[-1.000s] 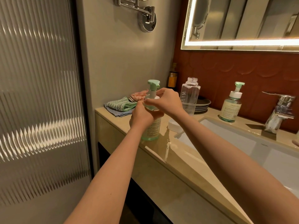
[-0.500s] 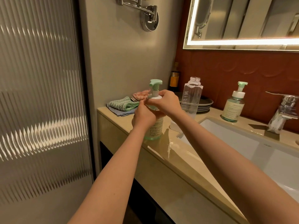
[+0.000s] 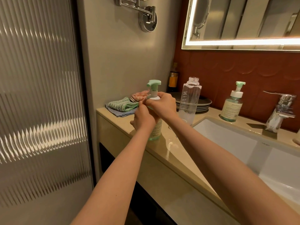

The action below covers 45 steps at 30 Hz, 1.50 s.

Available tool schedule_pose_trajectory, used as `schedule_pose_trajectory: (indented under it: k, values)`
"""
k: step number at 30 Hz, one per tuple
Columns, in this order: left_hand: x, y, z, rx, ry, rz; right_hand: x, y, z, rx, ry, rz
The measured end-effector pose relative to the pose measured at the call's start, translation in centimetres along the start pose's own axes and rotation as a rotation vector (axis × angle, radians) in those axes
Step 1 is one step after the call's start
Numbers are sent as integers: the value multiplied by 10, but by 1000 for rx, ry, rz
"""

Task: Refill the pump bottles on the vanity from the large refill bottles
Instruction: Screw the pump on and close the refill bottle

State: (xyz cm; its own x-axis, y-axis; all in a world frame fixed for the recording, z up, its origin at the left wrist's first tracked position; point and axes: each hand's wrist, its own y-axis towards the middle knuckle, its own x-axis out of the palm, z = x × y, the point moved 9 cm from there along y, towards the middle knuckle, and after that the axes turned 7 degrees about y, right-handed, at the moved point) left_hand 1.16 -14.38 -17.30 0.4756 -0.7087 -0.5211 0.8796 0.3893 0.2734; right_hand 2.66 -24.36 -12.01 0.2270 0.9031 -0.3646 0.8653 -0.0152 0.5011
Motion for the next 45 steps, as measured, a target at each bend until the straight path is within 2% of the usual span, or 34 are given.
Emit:
schedule_pose_trajectory:
  k: [4,11,14,19,24,28,33,35,38,41,43,45]
  values:
    - [-6,-4,-2,16,46,82,5,-2,-2,-3,-10,-4]
    - [-5,-3,15,88,56,-113,-10,1,-7,26,-7,-44]
    - [-7,-8,34,139,-31,-170,-27,6,-18,9,19,-41]
    - [-6,-15,78,204,-93,-184,-66,13,-33,-21,79,-11]
    - [22,-29,116,219,-129,-154,-116,14,-29,-45,-5,67]
    - [53,-38,146,289,-148,-166,-154,11,-15,1,10,107]
    - [94,-42,178,355,-179,-228,-197,9,21,150,154,6]
    - [112,-41,191,369,-173,-259,-223,6,44,207,167,55]
    - [132,-42,214,451,-144,-290,-256,1,81,313,109,111]
    - [151,-38,233,499,-137,-295,-265,-3,110,417,18,11]
    - [169,-33,246,506,-159,-317,-268,3,125,423,-58,-4]
    - [186,-31,256,517,-173,-348,-270,12,137,380,-131,56]
